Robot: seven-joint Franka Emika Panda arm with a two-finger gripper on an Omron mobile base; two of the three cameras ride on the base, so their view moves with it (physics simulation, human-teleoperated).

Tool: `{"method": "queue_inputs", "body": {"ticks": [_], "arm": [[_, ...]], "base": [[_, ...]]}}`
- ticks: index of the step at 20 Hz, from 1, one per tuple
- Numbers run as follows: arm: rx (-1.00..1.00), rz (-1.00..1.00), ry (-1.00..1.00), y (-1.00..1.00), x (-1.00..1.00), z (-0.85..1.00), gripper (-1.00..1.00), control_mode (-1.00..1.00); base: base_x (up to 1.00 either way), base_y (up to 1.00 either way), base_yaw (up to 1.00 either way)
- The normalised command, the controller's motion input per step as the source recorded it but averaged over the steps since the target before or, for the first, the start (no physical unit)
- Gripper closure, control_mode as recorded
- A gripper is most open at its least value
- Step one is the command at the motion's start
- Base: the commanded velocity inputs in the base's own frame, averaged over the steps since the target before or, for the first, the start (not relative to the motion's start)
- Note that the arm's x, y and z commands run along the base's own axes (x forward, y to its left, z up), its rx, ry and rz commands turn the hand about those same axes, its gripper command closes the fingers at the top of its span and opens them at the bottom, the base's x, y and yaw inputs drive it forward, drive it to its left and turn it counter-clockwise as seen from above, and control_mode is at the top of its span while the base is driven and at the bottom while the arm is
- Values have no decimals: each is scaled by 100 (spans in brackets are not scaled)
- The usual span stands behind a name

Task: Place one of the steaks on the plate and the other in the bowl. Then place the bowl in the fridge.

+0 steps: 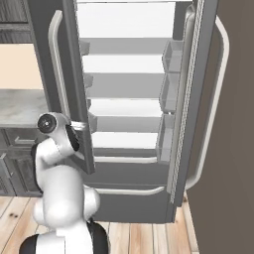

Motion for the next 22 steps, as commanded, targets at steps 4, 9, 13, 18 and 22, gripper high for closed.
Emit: {"method": "queue_inputs", "body": {"ticks": [4, 9, 13, 18, 22], "arm": [[-4, -11, 31, 0, -64, 76, 100, -100], [-3, -10, 27, 1, -94, 65, 100, -100], [-1, 0, 17, 23, -39, 8, 100, -100], [6, -4, -7, -50, -54, -4, 100, -100], [27, -13, -29, -100, -33, -21, 100, -100]], "base": [[0, 0, 0], [0, 0, 0], [0, 0, 0], [0, 0, 0], [0, 0, 0]]}}
